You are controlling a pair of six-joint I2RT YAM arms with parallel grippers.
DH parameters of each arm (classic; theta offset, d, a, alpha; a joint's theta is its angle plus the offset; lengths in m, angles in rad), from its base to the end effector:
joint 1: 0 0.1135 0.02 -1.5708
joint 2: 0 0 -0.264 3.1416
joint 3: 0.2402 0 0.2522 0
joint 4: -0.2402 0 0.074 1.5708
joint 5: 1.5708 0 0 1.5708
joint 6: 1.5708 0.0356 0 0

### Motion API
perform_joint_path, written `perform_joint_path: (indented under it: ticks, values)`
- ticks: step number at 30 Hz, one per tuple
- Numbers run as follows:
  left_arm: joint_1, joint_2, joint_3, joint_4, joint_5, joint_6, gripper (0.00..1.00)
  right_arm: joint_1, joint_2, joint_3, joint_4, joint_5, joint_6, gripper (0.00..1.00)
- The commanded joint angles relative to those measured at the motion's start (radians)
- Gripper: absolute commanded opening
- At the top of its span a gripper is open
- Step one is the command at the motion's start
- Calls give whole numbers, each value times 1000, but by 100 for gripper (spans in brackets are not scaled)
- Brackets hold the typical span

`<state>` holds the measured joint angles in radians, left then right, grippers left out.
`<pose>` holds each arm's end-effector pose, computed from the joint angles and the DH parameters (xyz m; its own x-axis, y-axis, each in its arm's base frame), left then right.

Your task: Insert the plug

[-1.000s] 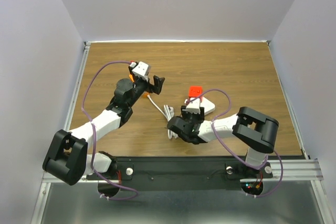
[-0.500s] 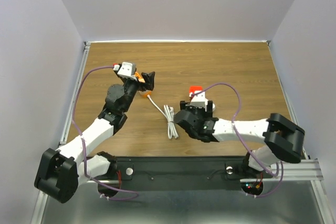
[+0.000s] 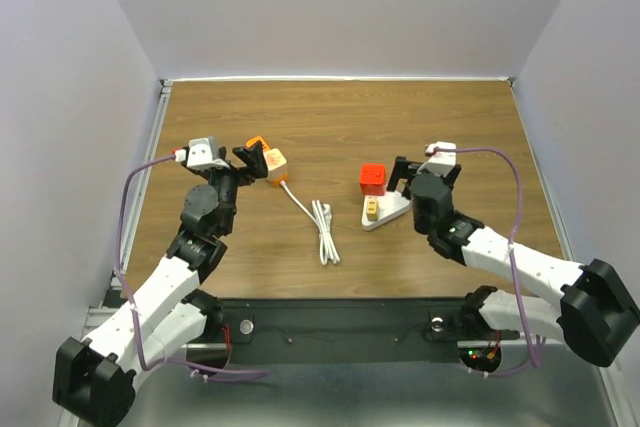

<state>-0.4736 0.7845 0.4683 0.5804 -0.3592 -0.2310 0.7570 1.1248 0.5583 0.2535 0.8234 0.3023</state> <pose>0.1732 -0.0747 0.3089 0.1976 -0.3421 -0.9186 0.1749 0.9344 -0.3104 0.1913 0.1448 0.2406 -0.2016 0.0879 -0.9755 0.1053 0.9921 0.0677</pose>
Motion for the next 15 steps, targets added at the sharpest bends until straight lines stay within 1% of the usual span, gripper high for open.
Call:
perform_joint_path:
  ticks: [1,3,6,12,15]
  values:
    - [6,-83,-23,-17,-106,-48,99,-134,-43,-21,147,-129,-55,100]
    - [6,-122,-34,-24,-125,-51,99,-192,-62,-46,165,-121,-37,100]
    - [6,-162,-34,-42,-144,-64,99,-243,-95,-78,204,-133,-8,100]
    - [4,-189,-42,-45,-207,-74,99,-263,-148,-109,211,-110,11,100]
    - [4,-188,-42,-47,-211,-76,99,-263,-157,-113,213,-99,9,100]
